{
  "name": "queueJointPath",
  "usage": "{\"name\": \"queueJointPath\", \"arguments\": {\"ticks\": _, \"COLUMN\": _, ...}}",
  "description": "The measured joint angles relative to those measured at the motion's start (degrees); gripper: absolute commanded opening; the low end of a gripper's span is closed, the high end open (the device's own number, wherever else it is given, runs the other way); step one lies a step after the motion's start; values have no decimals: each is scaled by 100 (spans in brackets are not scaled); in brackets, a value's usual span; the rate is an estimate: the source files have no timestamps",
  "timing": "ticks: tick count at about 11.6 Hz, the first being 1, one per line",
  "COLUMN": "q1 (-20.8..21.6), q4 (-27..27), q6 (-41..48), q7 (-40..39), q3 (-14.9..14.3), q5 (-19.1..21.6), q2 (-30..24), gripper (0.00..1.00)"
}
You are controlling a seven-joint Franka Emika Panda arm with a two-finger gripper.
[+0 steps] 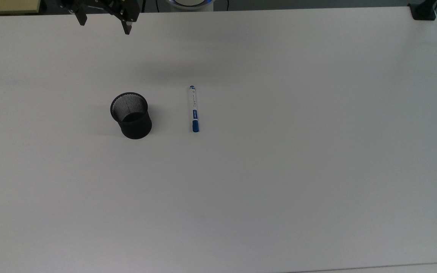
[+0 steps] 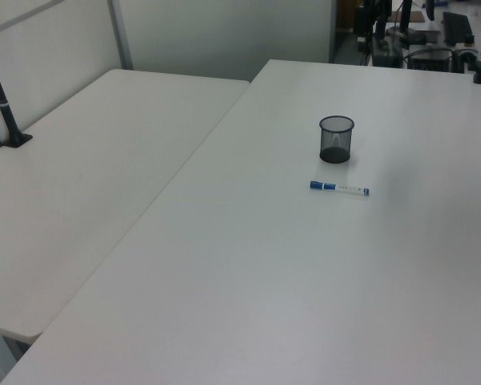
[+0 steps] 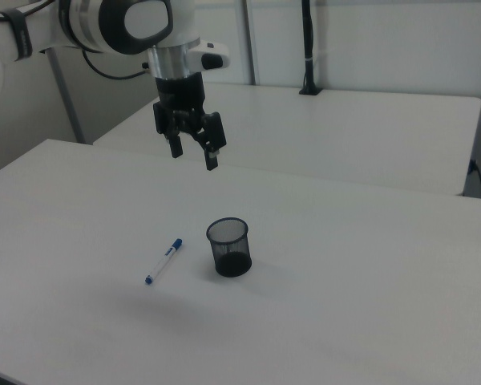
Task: Insert the marker
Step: 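Move the open gripper toward the white blue-capped marker beside the cup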
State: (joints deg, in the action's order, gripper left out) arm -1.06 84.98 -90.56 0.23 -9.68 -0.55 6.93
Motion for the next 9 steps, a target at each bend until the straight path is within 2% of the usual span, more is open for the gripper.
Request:
{"name": "queueJointPath", "arguments": {"ticks": 7, "q1": 2, "q4": 5, "q6": 0, "q7": -29, "q3": 0, "q5": 0, "q2": 65, "gripper": 100}}
{"name": "queueJointPath", "arguments": {"ticks": 9, "q1": 3, "q4": 3, "q6": -258, "q7": -60, "q3": 1, "q5": 0, "q2": 201, "gripper": 100}}
